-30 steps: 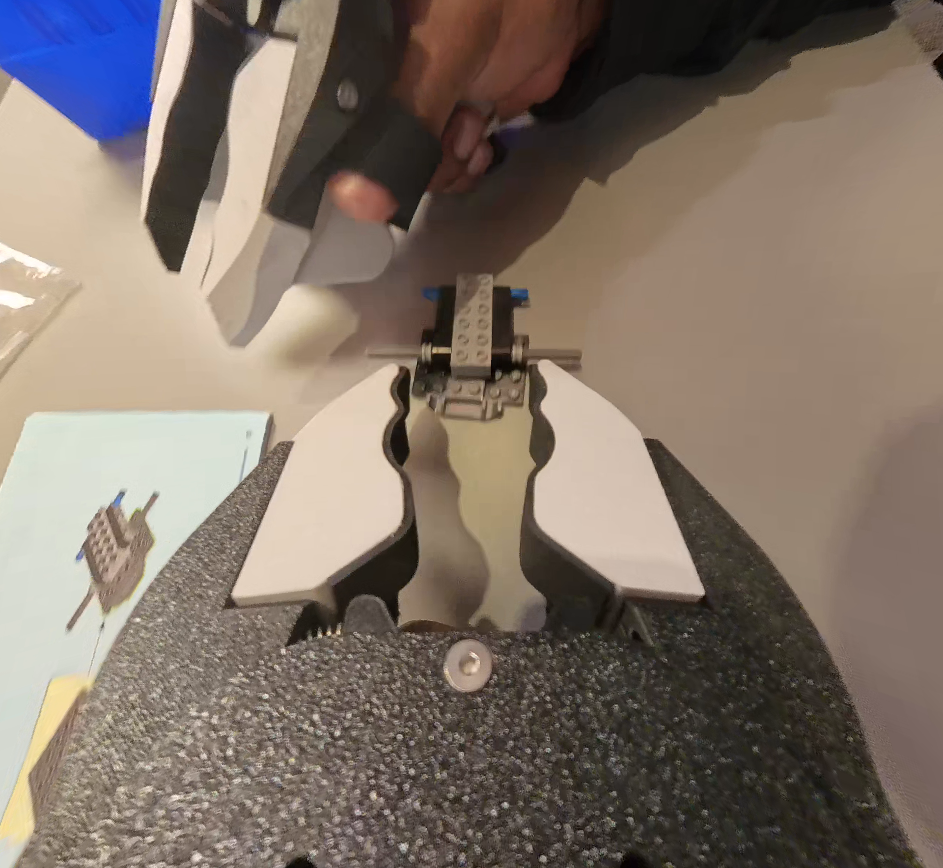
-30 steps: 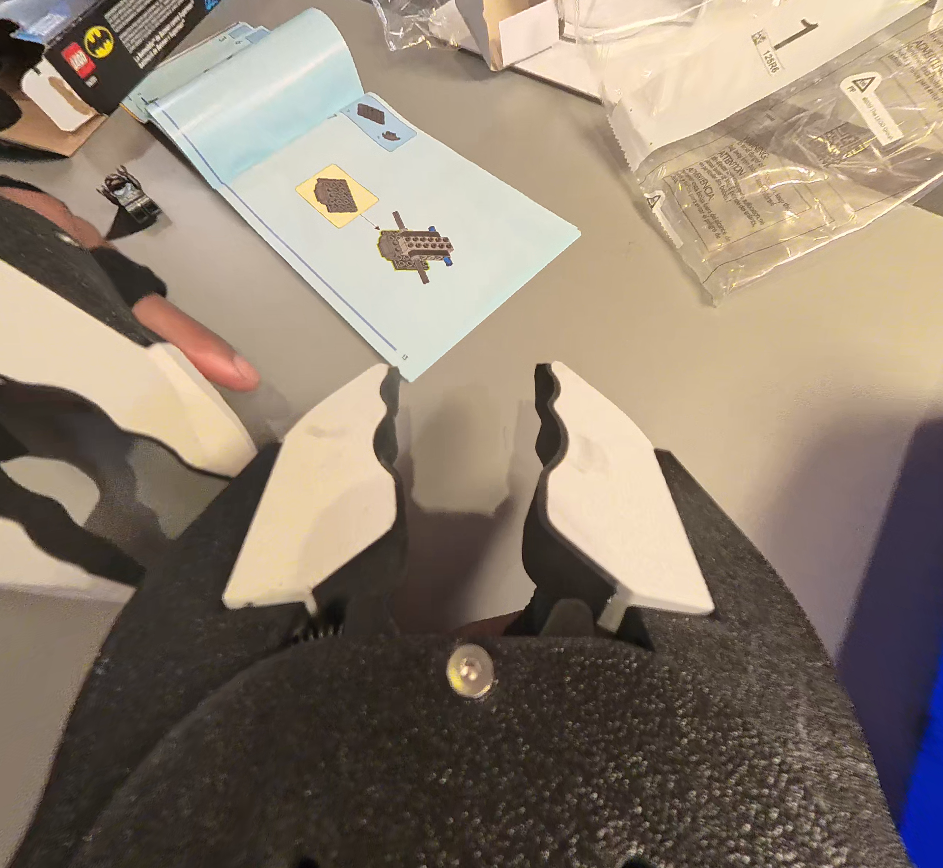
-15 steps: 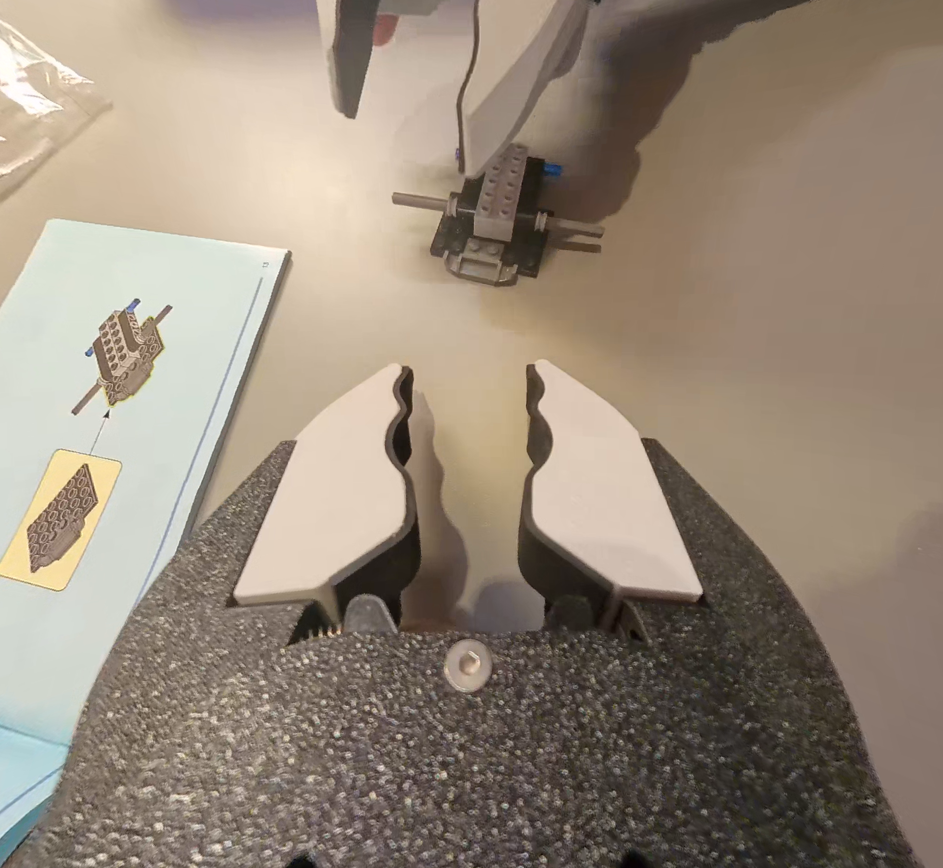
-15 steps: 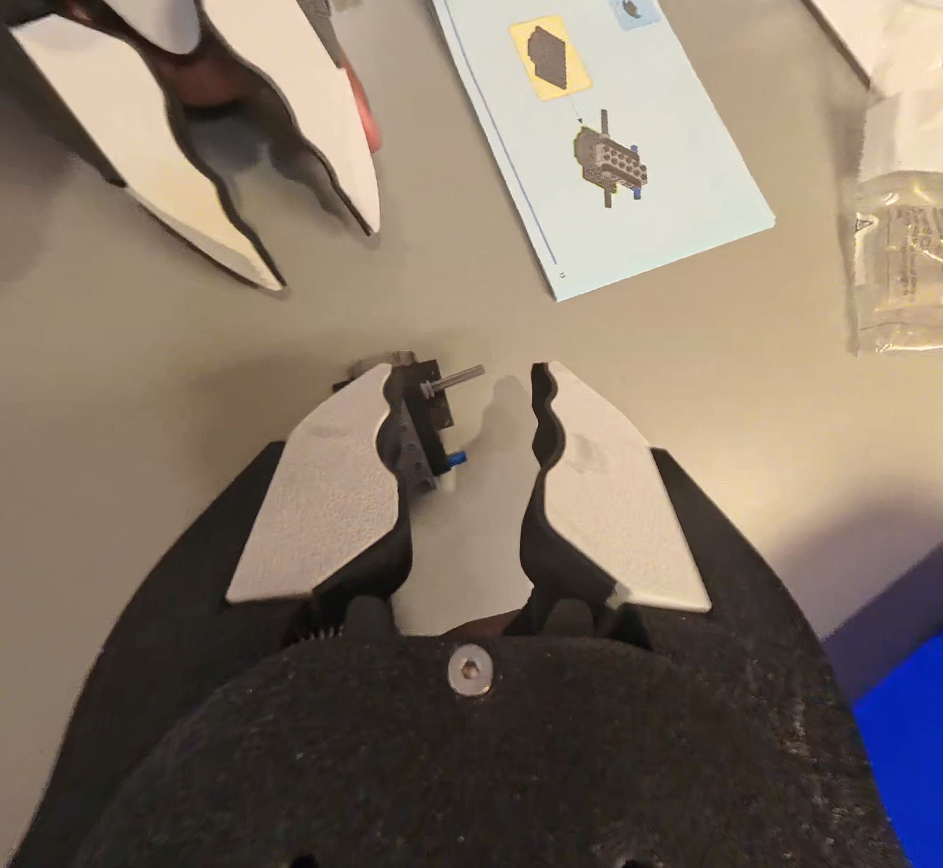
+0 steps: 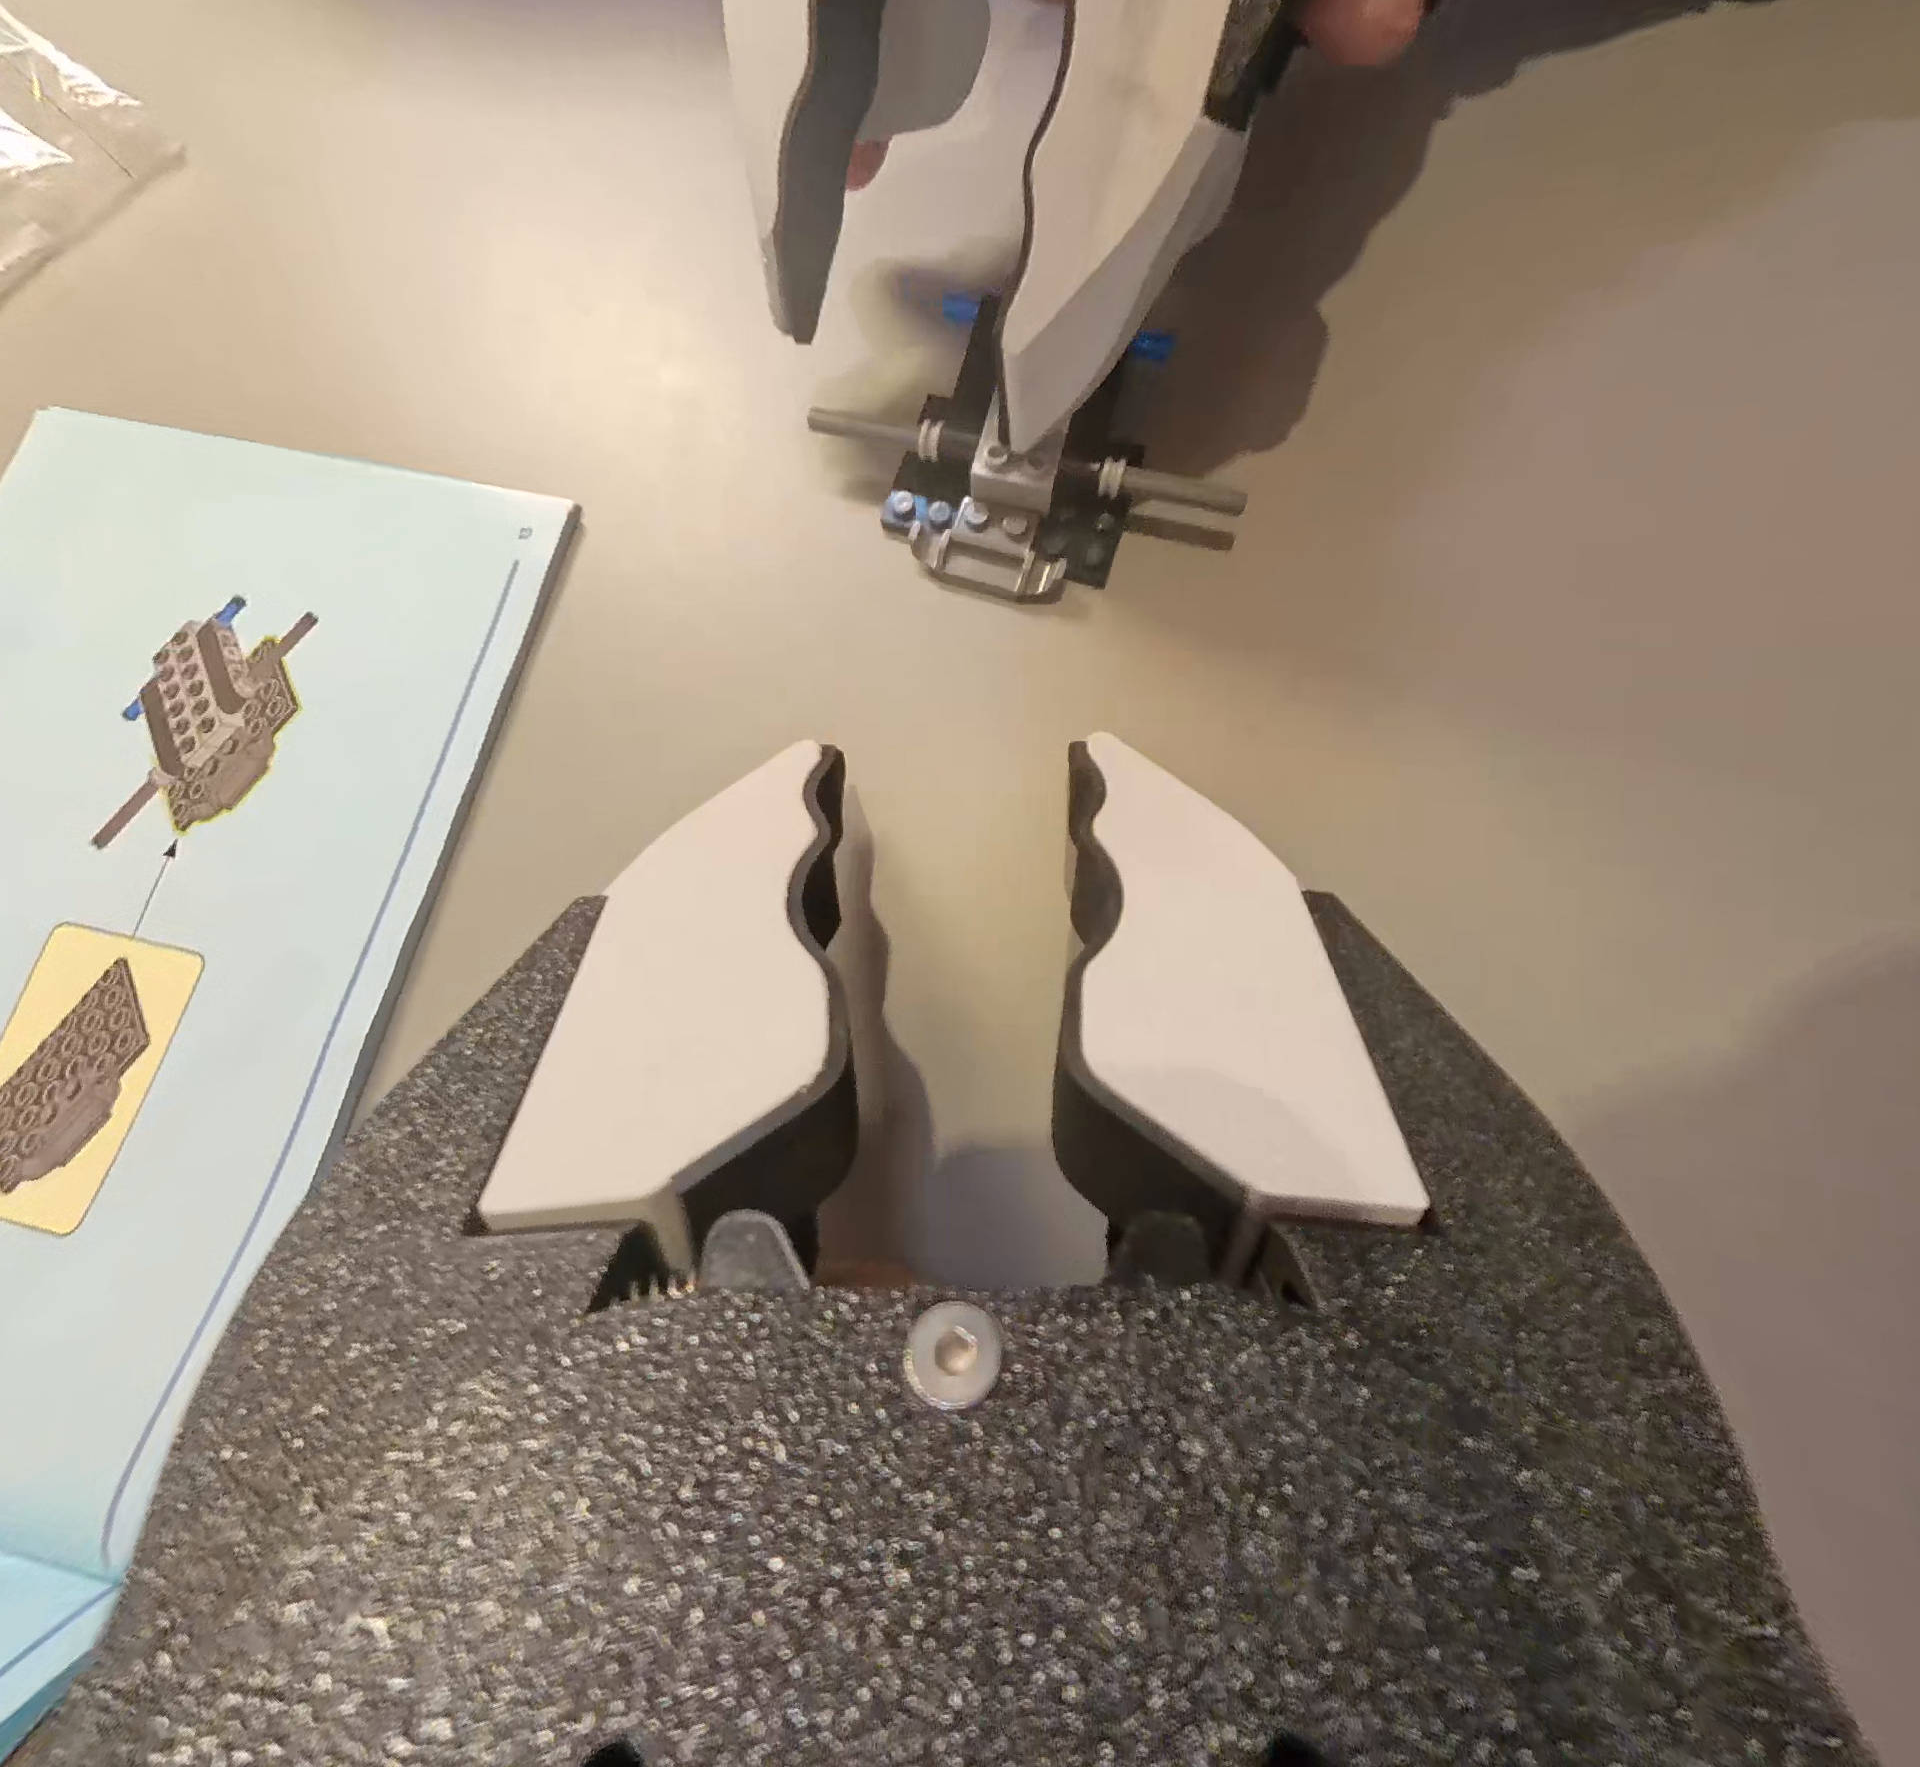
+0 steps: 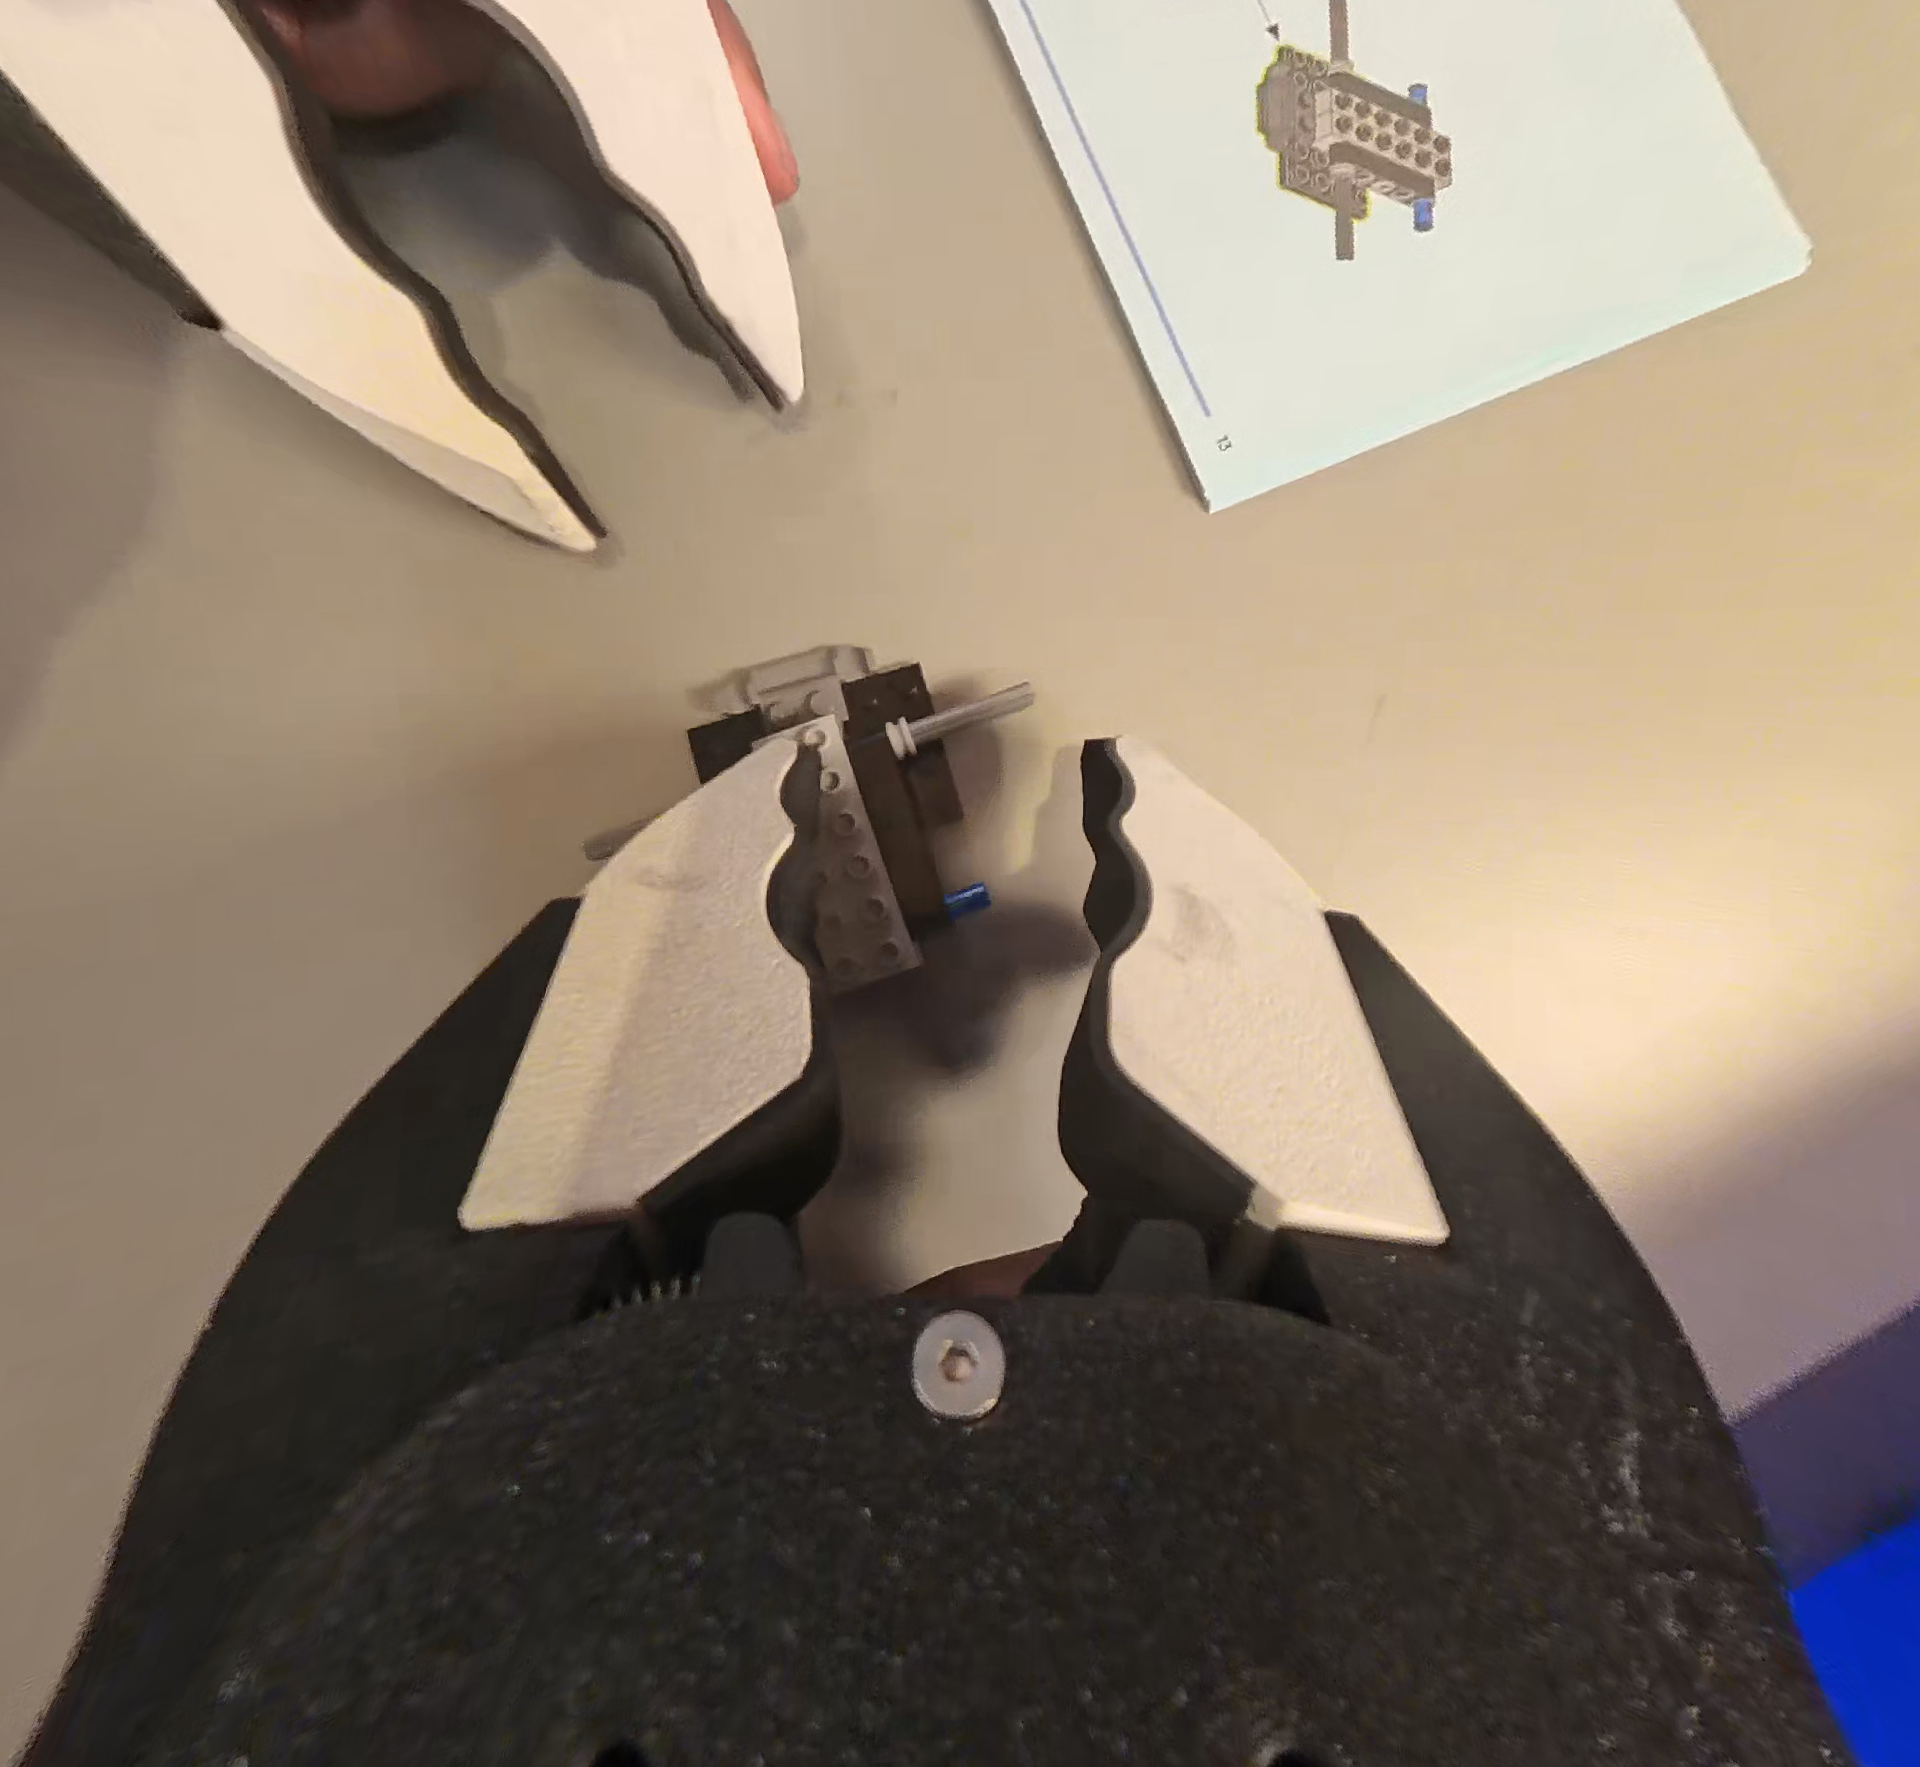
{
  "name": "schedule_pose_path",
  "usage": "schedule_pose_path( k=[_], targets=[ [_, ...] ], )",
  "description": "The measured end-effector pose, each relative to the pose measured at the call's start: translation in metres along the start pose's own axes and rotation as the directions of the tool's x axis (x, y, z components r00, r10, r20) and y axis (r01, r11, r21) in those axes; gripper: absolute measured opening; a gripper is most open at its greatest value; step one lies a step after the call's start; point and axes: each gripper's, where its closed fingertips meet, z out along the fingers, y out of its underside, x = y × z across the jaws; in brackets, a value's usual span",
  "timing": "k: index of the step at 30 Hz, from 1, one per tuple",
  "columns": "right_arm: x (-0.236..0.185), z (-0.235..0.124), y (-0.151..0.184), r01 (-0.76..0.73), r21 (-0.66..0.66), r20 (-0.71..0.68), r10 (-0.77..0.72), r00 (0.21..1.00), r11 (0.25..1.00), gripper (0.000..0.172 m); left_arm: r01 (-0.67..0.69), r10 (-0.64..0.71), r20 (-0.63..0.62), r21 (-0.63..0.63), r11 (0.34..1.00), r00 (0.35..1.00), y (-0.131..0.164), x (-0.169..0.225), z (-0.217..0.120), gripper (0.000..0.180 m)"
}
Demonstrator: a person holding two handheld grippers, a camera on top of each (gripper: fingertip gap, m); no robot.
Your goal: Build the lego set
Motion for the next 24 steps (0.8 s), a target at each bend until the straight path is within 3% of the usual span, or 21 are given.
schedule_pose_path(
  k=[24],
  targets=[
    [-0.004,0.005,-0.005,-0.034,0.026,0.017,0.033,0.999,0.999,0.048,-0.188,0.177,-0.185,-0.042,0.981,0.967,-0.021,0.011,0.036,0.063]
  ],
)
